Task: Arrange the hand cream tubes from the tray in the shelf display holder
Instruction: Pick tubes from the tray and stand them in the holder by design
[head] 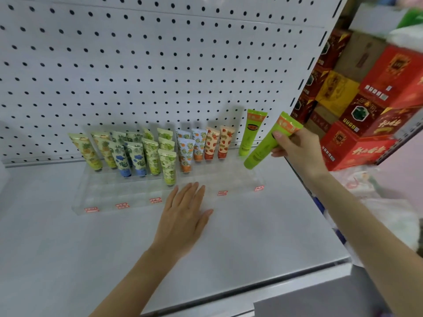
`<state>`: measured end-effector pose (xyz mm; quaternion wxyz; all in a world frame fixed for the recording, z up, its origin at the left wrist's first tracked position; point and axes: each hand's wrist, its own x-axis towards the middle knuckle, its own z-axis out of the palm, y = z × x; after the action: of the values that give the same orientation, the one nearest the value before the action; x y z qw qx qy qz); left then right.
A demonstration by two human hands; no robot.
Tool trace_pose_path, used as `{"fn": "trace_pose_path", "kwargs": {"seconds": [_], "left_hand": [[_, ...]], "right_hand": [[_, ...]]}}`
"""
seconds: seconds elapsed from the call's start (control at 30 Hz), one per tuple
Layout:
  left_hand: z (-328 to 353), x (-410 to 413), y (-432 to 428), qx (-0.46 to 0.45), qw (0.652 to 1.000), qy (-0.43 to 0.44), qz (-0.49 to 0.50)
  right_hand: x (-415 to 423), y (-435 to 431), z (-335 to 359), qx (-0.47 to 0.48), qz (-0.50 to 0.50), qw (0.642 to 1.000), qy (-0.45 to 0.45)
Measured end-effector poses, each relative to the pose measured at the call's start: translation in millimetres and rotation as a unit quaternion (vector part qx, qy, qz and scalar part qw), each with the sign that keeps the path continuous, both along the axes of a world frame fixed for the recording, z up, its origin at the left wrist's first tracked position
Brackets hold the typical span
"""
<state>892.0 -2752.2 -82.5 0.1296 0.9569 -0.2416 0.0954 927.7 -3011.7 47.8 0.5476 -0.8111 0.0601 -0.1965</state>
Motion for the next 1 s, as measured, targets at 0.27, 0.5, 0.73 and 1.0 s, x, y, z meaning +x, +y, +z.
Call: {"fn": "trace_pose_path", "kwargs": {"seconds": [0.27,0.5,0.73,1.0], "left_hand": [[1,2,1,-0.009,1.000,0.016,0.009],[2,2,2,-0.013,0.999,0.036,0.011],[0,3,1,-0.014,0.999,0.030,0.015],[-3,3,0,-0.023,1.000,0.012,0.016]], "right_hand": [[32,-3,-24,-0.041,-0.049,0.998,0.005],[44,2,-24,-0.115,-0.020,0.992,0.038],[52,5,-22,-0.106,-0.031,0.992,0.066],[50,1,-22,-0.085,-0.017,0.993,0.081]]}}
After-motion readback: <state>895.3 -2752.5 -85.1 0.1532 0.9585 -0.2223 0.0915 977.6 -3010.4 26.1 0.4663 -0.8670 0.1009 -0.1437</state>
